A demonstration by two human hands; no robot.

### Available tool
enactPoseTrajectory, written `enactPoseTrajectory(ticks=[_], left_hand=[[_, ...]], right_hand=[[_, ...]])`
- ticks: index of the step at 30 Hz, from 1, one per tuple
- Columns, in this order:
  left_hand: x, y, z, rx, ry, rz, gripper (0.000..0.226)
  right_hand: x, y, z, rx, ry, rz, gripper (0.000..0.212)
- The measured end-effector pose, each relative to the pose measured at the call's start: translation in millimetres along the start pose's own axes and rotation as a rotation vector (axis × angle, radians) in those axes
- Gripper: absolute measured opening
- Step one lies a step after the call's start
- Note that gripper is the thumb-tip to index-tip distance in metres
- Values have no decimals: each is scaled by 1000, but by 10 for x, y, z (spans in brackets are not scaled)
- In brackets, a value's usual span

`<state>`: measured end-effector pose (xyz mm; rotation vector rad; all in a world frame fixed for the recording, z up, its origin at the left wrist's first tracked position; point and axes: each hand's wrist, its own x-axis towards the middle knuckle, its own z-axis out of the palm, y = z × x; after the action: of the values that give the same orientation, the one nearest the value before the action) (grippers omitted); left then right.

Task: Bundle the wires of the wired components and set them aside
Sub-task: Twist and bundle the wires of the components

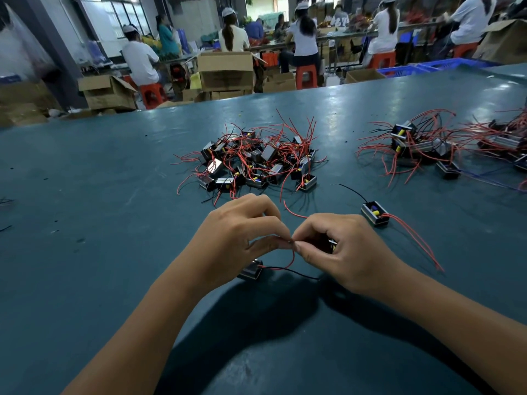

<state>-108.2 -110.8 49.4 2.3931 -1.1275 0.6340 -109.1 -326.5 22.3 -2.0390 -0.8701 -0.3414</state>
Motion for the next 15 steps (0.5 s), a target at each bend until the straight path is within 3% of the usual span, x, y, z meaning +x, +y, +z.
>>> enactPoseTrajectory(ticks=[10, 15], left_hand=[[-5, 6, 55, 0, -23, -7, 15], [-5, 59, 87, -116, -28, -132, 10]], right_hand=[[-5, 2, -2, 13, 9, 25, 8], [-3, 1, 9, 13, 35, 42, 8]])
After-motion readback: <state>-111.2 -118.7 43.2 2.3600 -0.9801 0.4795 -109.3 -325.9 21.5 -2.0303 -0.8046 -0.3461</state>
